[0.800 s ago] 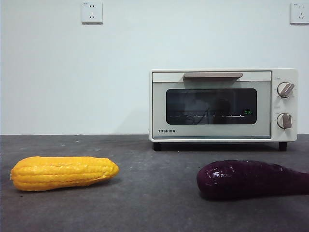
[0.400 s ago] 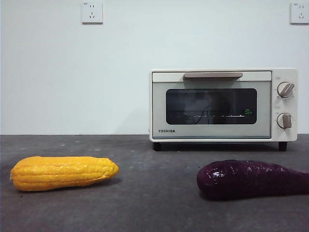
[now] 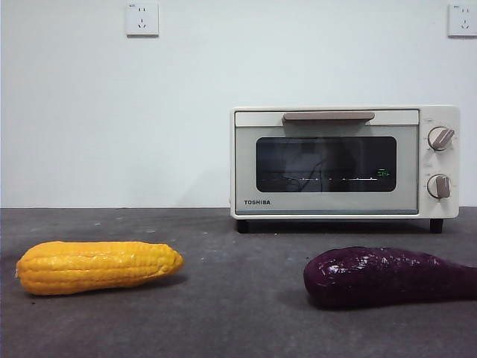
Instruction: Take the eggplant from the table,put the eggplant in the oven
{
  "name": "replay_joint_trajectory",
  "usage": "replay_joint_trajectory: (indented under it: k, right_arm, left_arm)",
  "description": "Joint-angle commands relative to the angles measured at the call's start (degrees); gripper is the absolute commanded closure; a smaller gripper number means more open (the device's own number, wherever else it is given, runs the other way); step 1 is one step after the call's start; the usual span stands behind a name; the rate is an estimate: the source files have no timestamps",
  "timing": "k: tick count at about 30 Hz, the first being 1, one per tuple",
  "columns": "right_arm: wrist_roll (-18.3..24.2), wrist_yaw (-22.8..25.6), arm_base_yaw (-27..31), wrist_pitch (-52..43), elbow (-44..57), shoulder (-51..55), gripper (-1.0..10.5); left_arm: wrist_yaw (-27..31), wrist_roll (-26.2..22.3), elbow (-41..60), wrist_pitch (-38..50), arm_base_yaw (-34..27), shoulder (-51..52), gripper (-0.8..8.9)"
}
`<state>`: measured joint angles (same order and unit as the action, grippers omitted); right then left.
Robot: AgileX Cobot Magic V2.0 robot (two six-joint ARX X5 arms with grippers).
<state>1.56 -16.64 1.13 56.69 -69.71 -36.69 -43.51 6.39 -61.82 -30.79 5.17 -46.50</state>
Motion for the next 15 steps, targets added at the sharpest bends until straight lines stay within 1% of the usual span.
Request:
replay_joint_trajectory:
  k: [1, 7, 13, 15]
  right_arm:
    - [1.86, -1.92, -0.17, 3.19, -1.88, -1.01, 9.5]
    - [2.21, -2.95, -2.86, 7.02, -3.32, -1.7, 9.5]
    - [2.16, -3.28, -4.98, 8.57, -3.32, -1.73, 9.4]
    - [2.14, -3.58, -5.44, 8.52, -3.32, -1.75, 9.2]
  left_arm:
    - [-0.35, -4.92, -2.89, -2.21, 3.15, -2.14, 8.19]
    - [0.04, -6.38, -4.7, -2.82, 8.63, -5.92, 8.19]
    - [0.04, -6.64, -4.7, -2.69, 10.97, -8.57, 8.19]
    - [0.07, -6.67, -4.7, -2.51, 11.37, -9.16, 8.19]
